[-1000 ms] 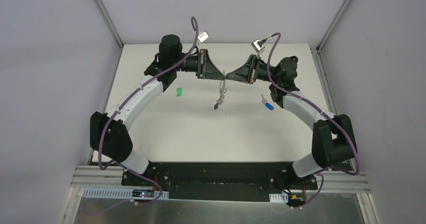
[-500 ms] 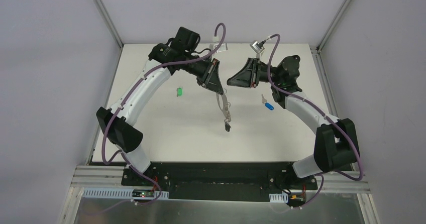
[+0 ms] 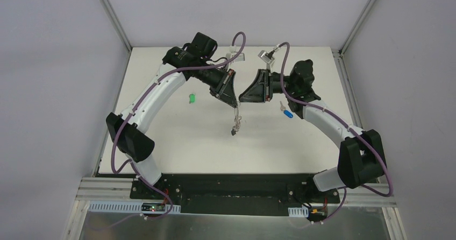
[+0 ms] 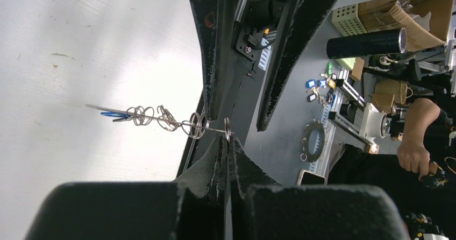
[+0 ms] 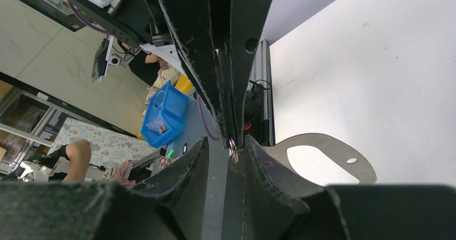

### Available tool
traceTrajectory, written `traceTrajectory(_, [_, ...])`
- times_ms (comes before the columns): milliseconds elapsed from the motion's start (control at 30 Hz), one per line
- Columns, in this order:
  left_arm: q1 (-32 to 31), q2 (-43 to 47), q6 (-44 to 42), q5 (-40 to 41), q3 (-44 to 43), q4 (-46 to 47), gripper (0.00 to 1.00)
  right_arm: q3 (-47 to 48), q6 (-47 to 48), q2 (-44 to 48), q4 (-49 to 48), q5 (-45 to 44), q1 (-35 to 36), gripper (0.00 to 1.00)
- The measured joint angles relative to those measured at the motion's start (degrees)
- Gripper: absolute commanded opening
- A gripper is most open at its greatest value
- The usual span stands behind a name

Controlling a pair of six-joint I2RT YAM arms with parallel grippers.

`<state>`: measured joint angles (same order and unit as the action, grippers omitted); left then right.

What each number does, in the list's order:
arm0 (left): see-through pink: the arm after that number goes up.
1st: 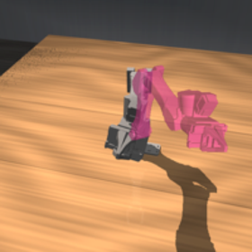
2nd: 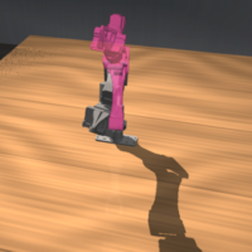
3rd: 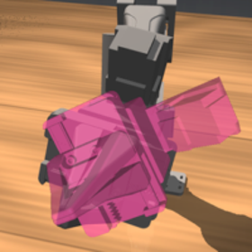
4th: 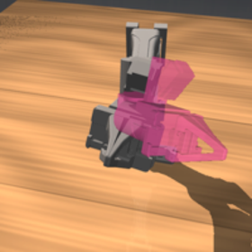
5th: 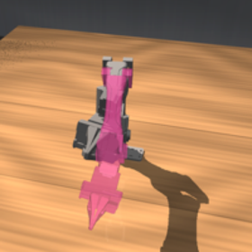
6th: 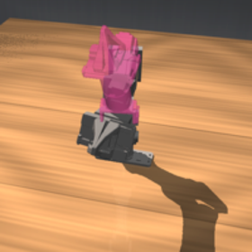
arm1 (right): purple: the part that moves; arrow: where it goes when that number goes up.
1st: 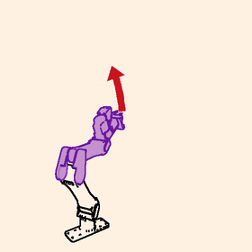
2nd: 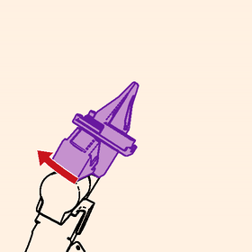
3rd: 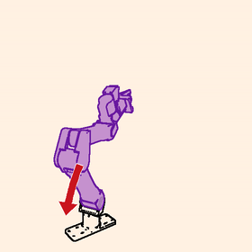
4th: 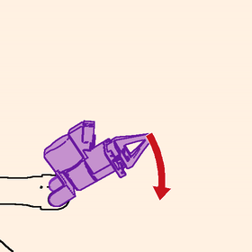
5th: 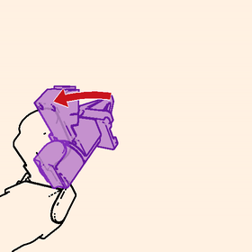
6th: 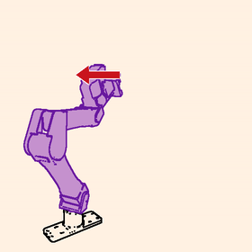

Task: Put the keys on the keyring
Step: Adjust the keyring.

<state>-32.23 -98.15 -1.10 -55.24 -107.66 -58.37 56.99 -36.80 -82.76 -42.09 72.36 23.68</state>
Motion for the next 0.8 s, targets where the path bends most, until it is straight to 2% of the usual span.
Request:
traceTrajectory(300, [0.0,0.0,0.0,0.0,0.0,-0.1,0.0,0.4,8.3,0.0,9.5,0.1,1.6,0.22])
traceTrajectory(400, [0.0,0.0,0.0,0.0,0.0,-0.3,0.0,0.7,10.1,0.0,11.6,0.1,1.9,0.14])
traceTrajectory(500, [0.0,0.0,0.0,0.1,0.0,-0.2,0.0,0.7,11.1,0.0,12.8,0.2,1.9,0.01])
traceTrajectory(633, [0.1,0.0,-0.2,0.3,0.0,-0.3,0.01,1.0,11.8,0.0,13.1,0.4,2.0,0.0])
traceTrajectory(733, [0.1,0.0,-0.9,0.3,0.0,-0.5,0.18,1.0,11.8,0.0,13.2,0.3,1.9,0.0])
traceTrajectory(800, [0.5,0.0,-1.5,0.1,0.0,-0.5,0.26,1.0,11.6,0.0,13.2,-0.1,1.7,0.0])
